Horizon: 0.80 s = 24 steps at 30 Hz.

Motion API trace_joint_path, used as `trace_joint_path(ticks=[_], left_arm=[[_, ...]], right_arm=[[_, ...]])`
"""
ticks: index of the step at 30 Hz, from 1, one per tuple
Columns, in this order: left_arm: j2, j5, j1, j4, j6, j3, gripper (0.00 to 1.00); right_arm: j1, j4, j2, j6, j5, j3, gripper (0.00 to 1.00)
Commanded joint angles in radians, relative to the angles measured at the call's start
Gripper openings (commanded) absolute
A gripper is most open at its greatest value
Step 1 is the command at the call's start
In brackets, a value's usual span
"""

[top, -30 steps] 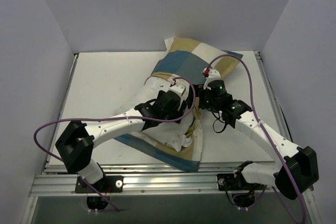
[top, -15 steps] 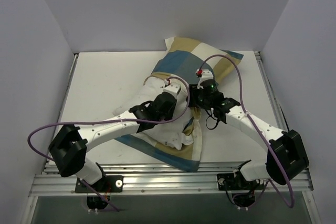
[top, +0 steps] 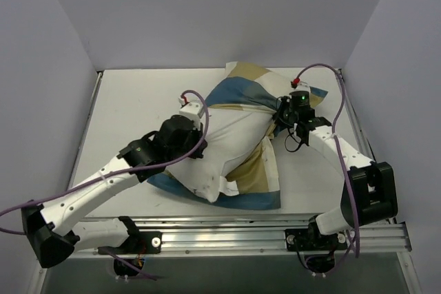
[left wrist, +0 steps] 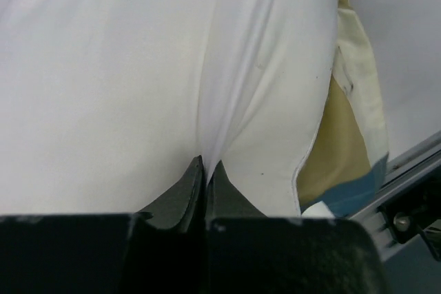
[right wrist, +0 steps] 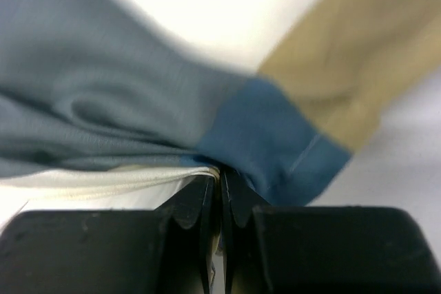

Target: Remove the pillowcase from the pillow

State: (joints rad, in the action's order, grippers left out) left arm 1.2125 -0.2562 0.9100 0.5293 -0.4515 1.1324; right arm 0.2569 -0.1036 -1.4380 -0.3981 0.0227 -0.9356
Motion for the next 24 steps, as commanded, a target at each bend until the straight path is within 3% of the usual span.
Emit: trace_joint_path(ticks=[1,3,10,13,16,19,20,22,23,24], left_arm=[[-0.180,-0.009,-0.094,0.285,-0.023,0.063,0.02],[-0.250,-0.006,-0.115,0.333,-0.023,0.063,0.02],[-0.320,0.018,-0.131,0.416,-0.006,0.063,0.02],[-0.329,0.024,-0.131,0.437,-0.030,0.047,0.02],[-0.329,0.124,-0.131,0.387,-0.061,-0.022,0.02],[-0.323,0.251,-0.126,0.310,-0.098,-0.094,0.48],[-0.318,0.258,-0.126,0.295,-0.108,-0.109,0.77],[-0.306,0.293,-0.128,0.281,-0.110,-0.099,0.93],[-0.298,0.294,-0.129,0.284,-0.111,-0.085,0.97],[-0.277,0.293,-0.129,0.285,-0.108,-0.048,0.94]], right_arm=[[-0.177,0.024,-0.064,-0.027,-0.210,-0.052,0.00],[-0.246,0.024,-0.081,-0.042,-0.190,-0.057,0.00],[-0.303,0.077,-0.118,-0.059,-0.188,-0.109,0.00],[-0.297,0.099,-0.060,-0.038,-0.132,-0.111,0.00],[-0.282,0.140,0.048,-0.024,0.024,-0.071,0.00],[-0.225,0.163,0.163,-0.010,0.115,-0.029,0.20],[-0.191,0.171,0.191,-0.007,0.131,-0.020,0.34],[-0.162,0.198,0.264,-0.001,0.148,0.001,0.47],[-0.150,0.203,0.286,0.001,0.155,0.009,0.58],[-0.137,0.206,0.306,0.002,0.177,0.020,0.63]])
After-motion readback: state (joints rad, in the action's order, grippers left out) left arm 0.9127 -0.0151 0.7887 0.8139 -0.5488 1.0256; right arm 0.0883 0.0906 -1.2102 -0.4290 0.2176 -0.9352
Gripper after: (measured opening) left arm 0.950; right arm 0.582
